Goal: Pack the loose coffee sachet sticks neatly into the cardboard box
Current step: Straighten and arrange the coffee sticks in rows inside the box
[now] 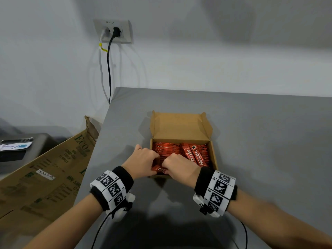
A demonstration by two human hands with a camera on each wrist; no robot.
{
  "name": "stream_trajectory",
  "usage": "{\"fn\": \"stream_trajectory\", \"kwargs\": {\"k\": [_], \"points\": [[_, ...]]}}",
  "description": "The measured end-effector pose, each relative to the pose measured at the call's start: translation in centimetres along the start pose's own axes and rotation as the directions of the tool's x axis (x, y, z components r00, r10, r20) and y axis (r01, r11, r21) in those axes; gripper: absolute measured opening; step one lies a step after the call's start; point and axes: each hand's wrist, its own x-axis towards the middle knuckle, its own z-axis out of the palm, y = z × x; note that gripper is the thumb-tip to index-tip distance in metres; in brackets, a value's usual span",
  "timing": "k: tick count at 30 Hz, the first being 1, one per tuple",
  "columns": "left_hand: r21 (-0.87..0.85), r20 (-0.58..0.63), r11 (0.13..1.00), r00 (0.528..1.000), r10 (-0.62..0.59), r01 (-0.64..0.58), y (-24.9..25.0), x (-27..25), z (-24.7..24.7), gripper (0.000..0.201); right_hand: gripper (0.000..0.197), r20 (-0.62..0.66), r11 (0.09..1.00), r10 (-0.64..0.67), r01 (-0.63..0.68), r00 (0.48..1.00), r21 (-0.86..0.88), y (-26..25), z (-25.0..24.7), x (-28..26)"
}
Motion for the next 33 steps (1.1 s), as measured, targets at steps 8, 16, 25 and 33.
{"fn": "stream_trajectory", "kwargs": {"k": [8,16,25,33], "points": [[-0.243,0.076,0.969,0.997,-0.031,0.049,-0.9,-0.5,-2.9,0.012,0.019,0.043,0.990,-0.013,0.019,0.999,-0.141,-0.8,-0.5,0.4],[-0.313,0.148,0.947,0.989,-0.030,0.076,-0.2,-0.4,-2.8,0.013,0.021,-0.003,0.992,0.025,-0.025,1.000,-0.121,-0.7,-0.4,1.2],[-0.176,0.078,0.983,0.996,-0.038,0.051,0.0,0.0,-2.2,0.019,0.014,0.016,0.998,0.063,-0.063,0.998,0.011,0.7,-0.8,0.7],[-0.200,0.175,0.980,0.984,0.020,0.016,0.4,0.9,-2.1,0.019,0.012,0.031,0.996,0.069,-0.067,0.997,-0.056,0.9,-0.7,0.6]]}}
